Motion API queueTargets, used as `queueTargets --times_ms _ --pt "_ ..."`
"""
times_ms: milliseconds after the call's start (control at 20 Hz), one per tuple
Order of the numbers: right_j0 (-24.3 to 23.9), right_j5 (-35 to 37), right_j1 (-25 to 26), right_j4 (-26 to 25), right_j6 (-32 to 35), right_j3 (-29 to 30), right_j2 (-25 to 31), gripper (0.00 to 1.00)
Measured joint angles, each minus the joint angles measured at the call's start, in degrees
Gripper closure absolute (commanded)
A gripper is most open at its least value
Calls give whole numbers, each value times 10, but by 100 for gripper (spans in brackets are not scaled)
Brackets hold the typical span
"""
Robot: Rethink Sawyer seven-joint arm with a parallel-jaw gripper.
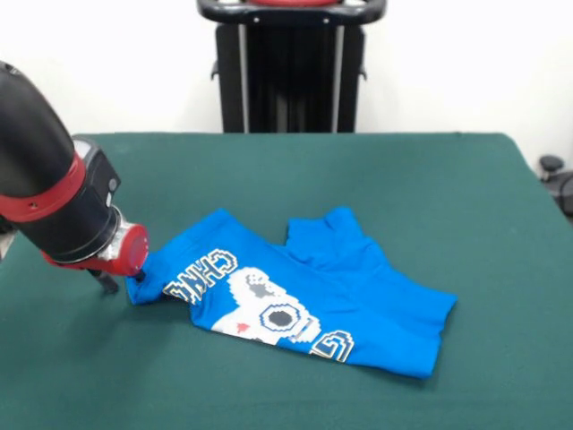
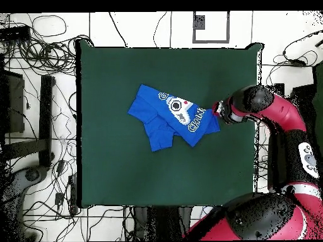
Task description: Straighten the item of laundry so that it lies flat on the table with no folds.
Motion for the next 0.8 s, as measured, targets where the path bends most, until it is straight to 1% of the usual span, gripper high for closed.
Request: queueTargets --times_ms 600,800 --pt "1 0 -2 -4 0 0 0 0" --pt "5 0 -13 -9 0 2 0 0"
